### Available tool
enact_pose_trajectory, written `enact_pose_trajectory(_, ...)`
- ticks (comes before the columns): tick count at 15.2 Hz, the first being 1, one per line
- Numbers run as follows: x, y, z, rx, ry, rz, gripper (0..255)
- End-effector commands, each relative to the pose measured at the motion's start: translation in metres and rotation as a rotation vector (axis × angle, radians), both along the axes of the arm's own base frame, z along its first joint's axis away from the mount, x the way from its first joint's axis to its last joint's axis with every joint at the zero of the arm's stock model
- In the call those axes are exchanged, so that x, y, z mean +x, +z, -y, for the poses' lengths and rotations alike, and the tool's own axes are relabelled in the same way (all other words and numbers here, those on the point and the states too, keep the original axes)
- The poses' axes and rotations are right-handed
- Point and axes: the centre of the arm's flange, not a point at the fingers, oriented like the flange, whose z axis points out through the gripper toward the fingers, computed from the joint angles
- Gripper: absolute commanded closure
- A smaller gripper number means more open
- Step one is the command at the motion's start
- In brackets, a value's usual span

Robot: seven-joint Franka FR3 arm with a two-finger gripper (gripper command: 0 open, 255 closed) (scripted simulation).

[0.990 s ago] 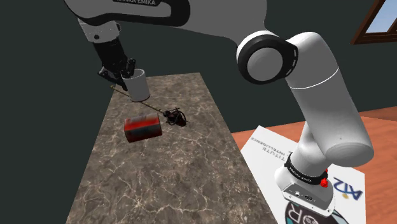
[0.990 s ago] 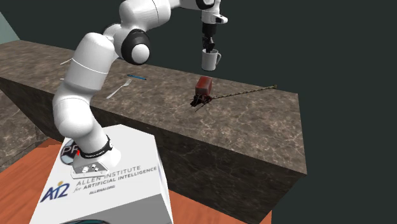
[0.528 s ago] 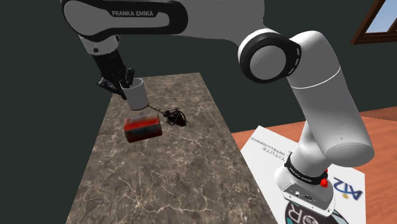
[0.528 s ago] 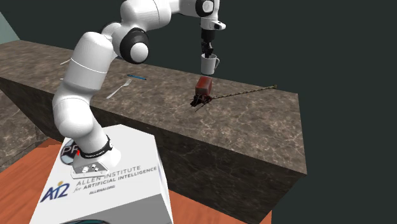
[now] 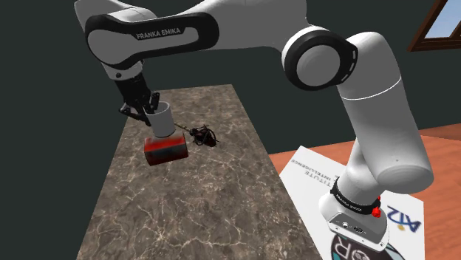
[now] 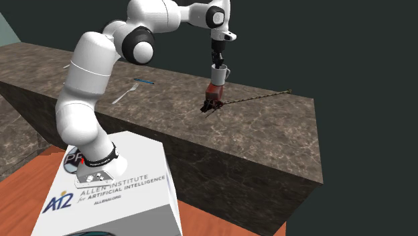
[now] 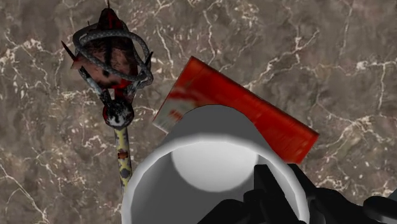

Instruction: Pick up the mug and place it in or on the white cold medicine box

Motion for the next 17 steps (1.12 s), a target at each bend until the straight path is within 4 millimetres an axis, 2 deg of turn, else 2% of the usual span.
enact_pose_trajectory(1, 0.001, -0.011, 0.0, 0.001, 0.0, 0.001, 255)
enact_pose_trajectory(3, 0.001, -0.021, 0.0, 0.001, 0.0, 0.001, 255)
enact_pose_trajectory(11, 0.001, -0.021, 0.0, 0.001, 0.0, 0.001, 255)
enact_pose_trajectory(12, 0.001, -0.021, 0.0, 0.001, 0.0, 0.001, 0)
enact_pose_trajectory(17, 0.001, -0.021, 0.0, 0.001, 0.0, 0.001, 0)
